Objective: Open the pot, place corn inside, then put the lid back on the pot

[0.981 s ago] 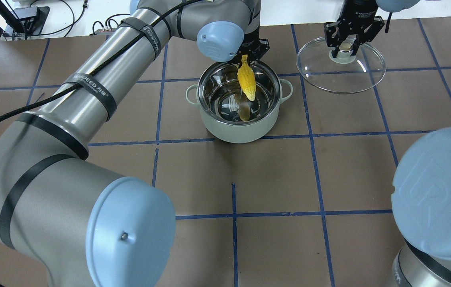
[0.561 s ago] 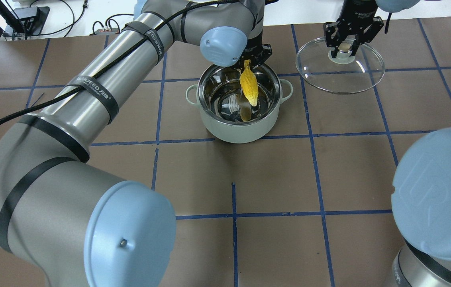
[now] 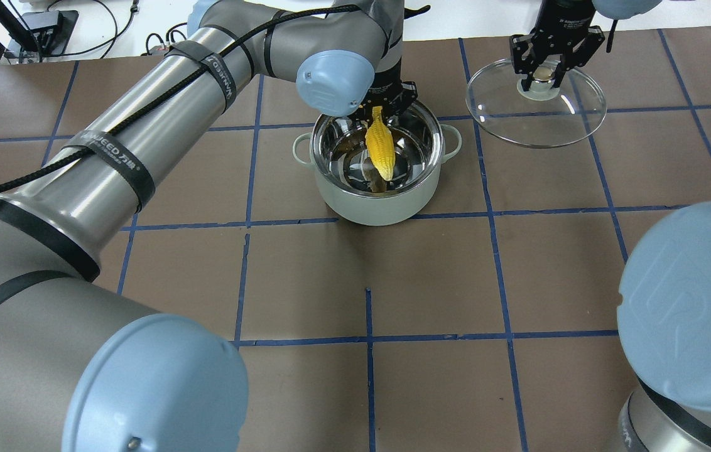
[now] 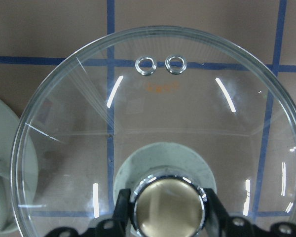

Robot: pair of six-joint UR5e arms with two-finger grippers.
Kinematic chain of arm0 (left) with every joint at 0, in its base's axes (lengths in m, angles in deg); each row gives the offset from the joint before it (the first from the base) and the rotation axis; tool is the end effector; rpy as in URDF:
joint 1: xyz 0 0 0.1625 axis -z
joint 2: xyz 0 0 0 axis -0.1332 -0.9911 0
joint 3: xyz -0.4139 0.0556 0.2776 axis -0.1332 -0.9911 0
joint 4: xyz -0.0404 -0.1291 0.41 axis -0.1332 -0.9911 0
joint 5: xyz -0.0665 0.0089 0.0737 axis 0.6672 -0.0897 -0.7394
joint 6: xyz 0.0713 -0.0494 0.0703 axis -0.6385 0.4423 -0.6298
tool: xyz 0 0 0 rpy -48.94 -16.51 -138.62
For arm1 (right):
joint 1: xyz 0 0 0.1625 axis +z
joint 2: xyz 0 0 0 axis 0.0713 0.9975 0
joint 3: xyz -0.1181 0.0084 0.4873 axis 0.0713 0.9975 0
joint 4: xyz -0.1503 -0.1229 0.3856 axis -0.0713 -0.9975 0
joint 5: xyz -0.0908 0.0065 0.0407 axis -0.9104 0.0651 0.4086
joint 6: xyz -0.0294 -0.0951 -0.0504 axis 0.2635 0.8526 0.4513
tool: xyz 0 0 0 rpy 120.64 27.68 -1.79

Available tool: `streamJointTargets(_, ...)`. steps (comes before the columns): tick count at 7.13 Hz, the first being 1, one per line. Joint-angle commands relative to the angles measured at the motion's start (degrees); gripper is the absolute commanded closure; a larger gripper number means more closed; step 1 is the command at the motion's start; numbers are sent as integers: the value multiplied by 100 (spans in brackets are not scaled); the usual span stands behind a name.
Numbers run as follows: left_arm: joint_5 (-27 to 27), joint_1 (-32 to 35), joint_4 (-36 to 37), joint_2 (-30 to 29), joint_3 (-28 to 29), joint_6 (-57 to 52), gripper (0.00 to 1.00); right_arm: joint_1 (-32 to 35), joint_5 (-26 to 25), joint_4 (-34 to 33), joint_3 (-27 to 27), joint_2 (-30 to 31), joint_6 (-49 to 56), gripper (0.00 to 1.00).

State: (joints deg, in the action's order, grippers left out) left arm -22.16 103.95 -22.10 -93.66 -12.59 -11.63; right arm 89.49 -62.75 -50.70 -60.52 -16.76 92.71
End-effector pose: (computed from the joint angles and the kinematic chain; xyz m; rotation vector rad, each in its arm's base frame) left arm -0.4199 -0.7058 0.3643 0.1671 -3.1294 0.1153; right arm 0.0676 -0.7638 0.4265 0.0618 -3.1030 -0.0728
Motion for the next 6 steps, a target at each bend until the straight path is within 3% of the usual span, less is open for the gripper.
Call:
streamJointTargets(1, -29, -68, 142, -42, -14, -7, 22, 3, 1, 9, 0, 0, -6, 92)
streamJointTargets(2, -38, -69, 630, -69, -65, 2, 0, 3, 1, 9, 0, 0, -15, 92)
streamJointTargets(6, -30, -243, 644, 35, -109, -85, 0, 20, 1, 17, 9, 9, -32, 92)
